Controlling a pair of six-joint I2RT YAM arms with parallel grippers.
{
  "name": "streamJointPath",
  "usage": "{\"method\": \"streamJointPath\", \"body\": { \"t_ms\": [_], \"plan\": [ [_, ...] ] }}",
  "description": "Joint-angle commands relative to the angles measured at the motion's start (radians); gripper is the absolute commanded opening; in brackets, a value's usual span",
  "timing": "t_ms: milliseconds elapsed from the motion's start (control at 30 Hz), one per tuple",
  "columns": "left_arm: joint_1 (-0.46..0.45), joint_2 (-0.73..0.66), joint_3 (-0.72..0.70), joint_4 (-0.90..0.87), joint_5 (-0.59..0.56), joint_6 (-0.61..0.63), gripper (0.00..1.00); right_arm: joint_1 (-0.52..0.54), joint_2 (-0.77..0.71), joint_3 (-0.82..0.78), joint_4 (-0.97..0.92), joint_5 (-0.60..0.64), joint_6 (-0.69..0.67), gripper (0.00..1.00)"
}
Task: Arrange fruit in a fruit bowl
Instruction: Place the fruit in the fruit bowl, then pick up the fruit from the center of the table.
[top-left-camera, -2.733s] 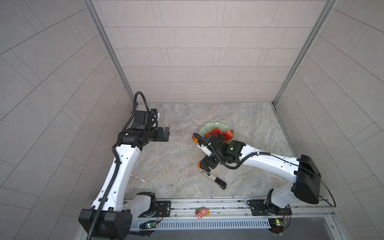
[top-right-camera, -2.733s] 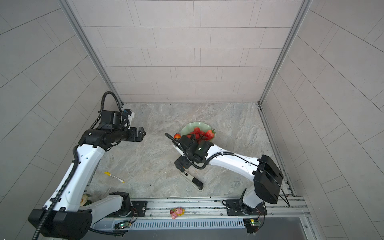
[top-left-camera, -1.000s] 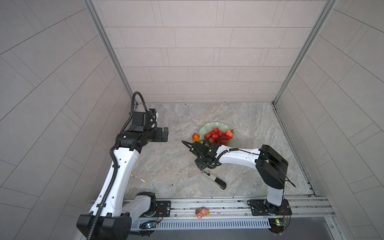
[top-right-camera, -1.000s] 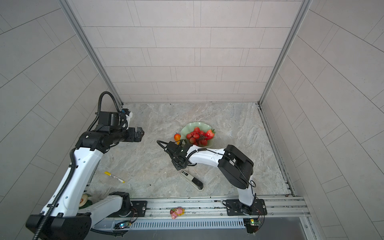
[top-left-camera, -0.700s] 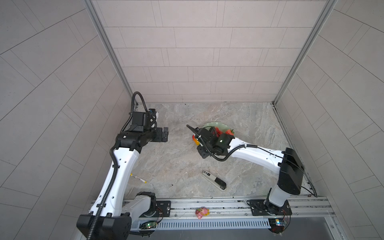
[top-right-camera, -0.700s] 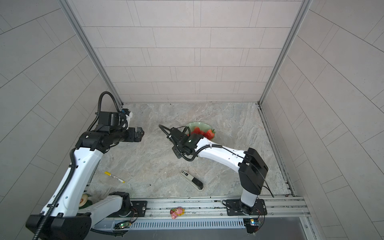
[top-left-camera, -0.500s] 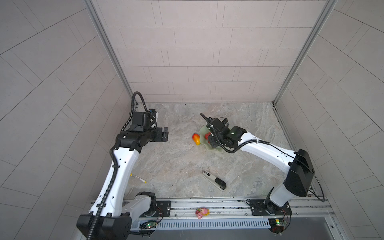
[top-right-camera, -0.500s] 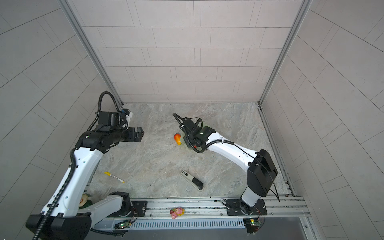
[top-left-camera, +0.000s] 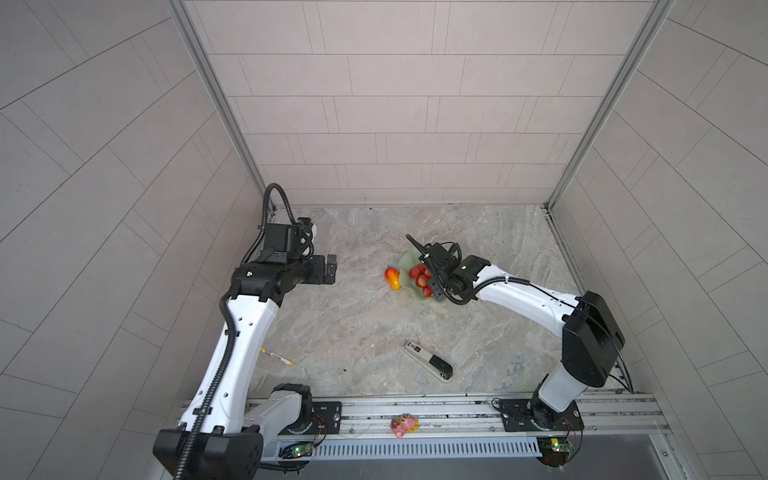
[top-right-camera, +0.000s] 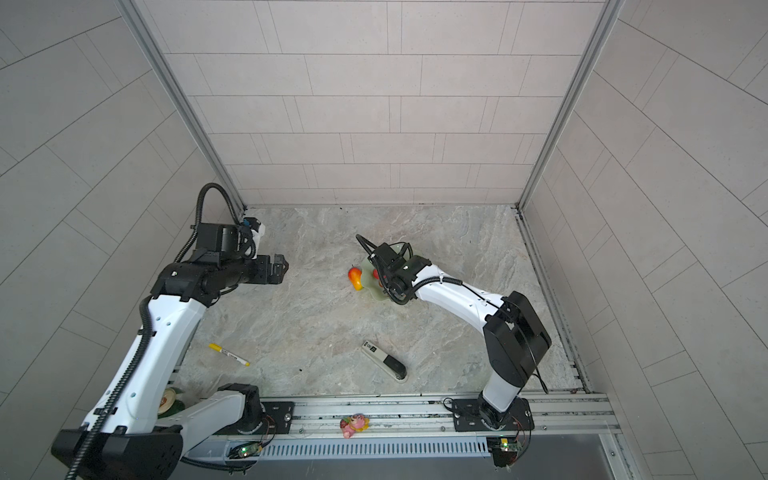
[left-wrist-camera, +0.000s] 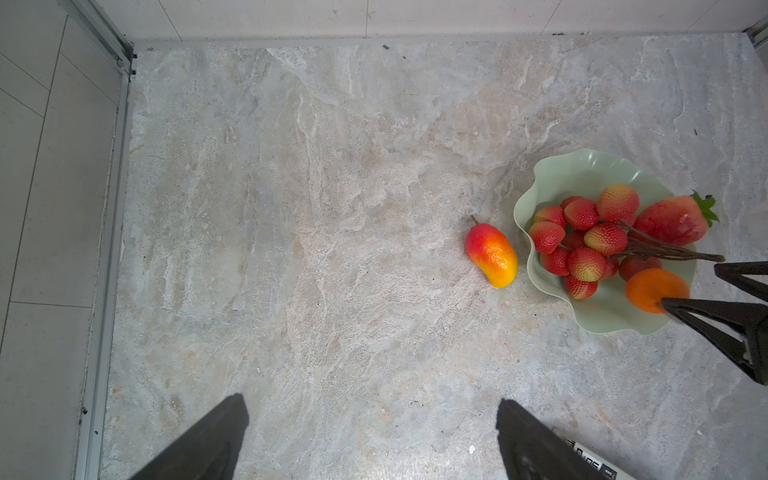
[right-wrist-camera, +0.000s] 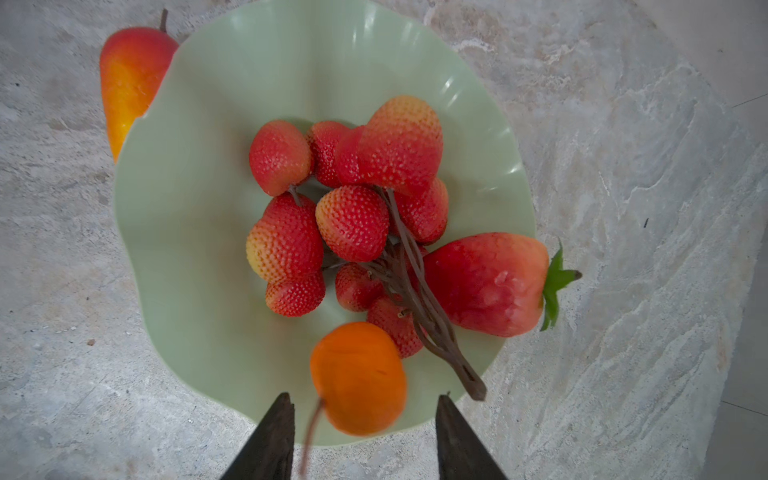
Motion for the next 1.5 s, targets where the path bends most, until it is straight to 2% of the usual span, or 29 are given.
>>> {"method": "streamJointPath", "body": {
  "t_ms": [0, 267, 333, 400, 467, 633, 767, 967, 1333, 1467],
  "plan": [
    [-0.001, -0.012, -0.007, 0.002, -0.004, 0.006, 1.00, -0.004, 0.024, -0.003, 0.015, 0.012, -0.009, 0.49],
    [-0.001, -0.020, -0.008, 0.002, -0.012, 0.007, 1.00, 0.015, 0.000, 0.063, 0.003, 0.010, -0.018, 0.54],
    [0.001, -0.017, -0.009, 0.004, -0.009, 0.007, 1.00, 0.036, -0.018, 0.109, -0.017, 0.010, -0.037, 0.61],
    [0.000, -0.010, -0.006, 0.004, -0.005, 0.008, 1.00, 0.063, -0.014, 0.166, -0.029, -0.010, -0.058, 0.75],
    [0.000, -0.005, -0.003, 0.005, 0.000, 0.007, 1.00, 0.084, 0.015, 0.214, -0.024, -0.062, -0.070, 0.83],
    [-0.001, -0.009, 0.001, 0.000, 0.003, 0.004, 1.00, 0.119, 0.187, 0.300, 0.060, -0.187, -0.091, 0.91],
    [-0.001, -0.027, -0.005, 0.000, -0.002, 0.004, 1.00, 0.125, 0.362, 0.436, 0.070, -0.221, -0.130, 0.92],
    [-0.001, -0.037, -0.020, 0.010, -0.016, 0.003, 1.00, 0.129, 0.563, 0.748, -0.100, -0.189, -0.209, 0.93],
    [0.000, -0.033, -0.034, 0.022, -0.022, 0.003, 1.00, 0.124, 0.761, 0.991, -0.303, -0.097, -0.173, 0.93],
    [-0.001, -0.031, -0.040, 0.025, -0.022, 0.003, 1.00, 0.125, 0.795, 1.030, -0.317, -0.103, -0.157, 0.92]
  ]
}}
